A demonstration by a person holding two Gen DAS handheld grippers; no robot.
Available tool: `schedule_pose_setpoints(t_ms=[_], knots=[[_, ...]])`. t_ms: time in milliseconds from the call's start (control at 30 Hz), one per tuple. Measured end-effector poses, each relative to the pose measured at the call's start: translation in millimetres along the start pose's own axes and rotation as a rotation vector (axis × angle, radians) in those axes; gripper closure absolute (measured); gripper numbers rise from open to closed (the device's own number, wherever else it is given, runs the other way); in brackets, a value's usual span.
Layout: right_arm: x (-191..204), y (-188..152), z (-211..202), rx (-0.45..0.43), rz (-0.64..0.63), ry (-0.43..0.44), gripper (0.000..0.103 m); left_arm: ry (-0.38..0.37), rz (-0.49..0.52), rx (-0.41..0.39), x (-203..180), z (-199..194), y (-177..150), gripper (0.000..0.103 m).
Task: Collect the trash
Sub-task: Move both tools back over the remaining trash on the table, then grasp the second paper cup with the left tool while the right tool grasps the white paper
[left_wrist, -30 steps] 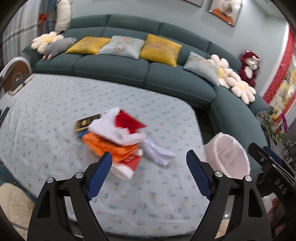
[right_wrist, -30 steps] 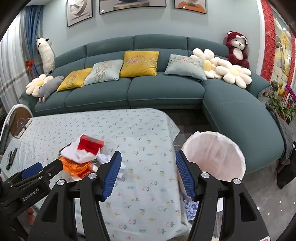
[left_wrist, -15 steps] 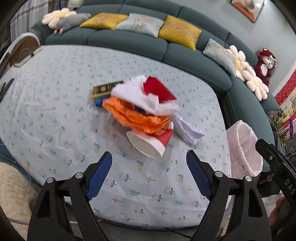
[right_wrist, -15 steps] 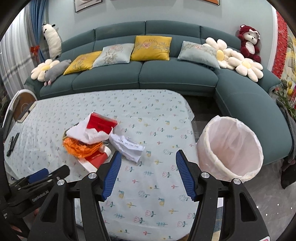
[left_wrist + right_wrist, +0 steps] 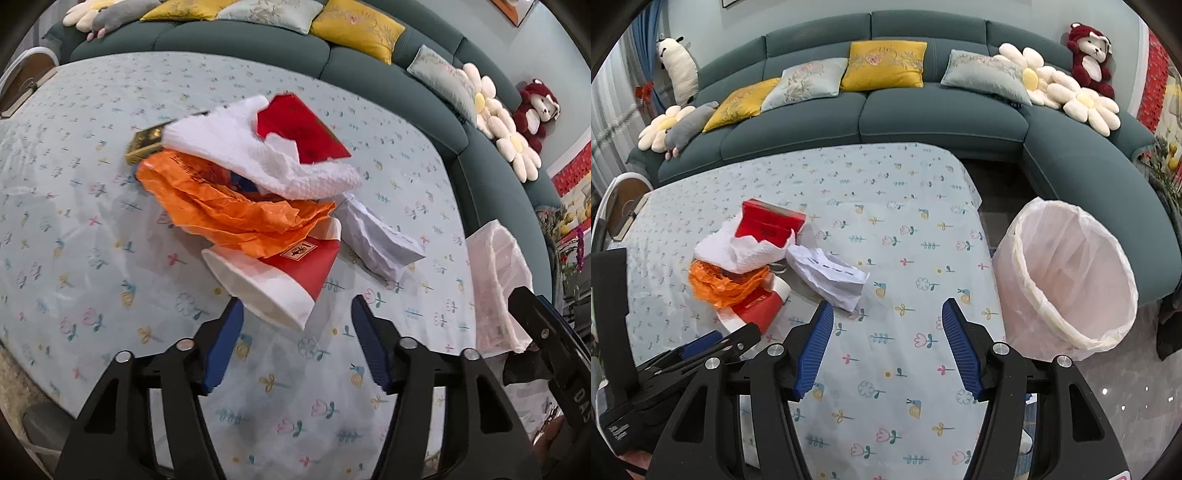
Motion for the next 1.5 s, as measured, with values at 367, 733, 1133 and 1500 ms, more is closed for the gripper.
schedule_pose_setpoints(t_ms=[367,733,1133,1500], knots=[[23,13,46,0.050,-0.021,0.035,0.044,-0.047,-0.001,0.038,4,9,4,0.090],[47,24,104,0.118,-0.035,0.120,0.044,-0.059,0.004,0.041,6,4,4,0.093],[55,21,124,0.173,0.018,0.256,0.044,-0.053,0.010,0.050,3,11,6,0.093],[55,5,108,0.194,0.022,0.323,0.053,-0.034,0.027,0.043,-4,2,1,0.093]])
Point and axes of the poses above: each gripper's, at about its wrist camera, not at the fingertips, and z roughly the way its jaws point, x to its left, y to its top, the point moved 3 cm from there along z, roughly the way its jaws point, and after that the axes turned 13 degrees about -y, right-handed, at the moved point
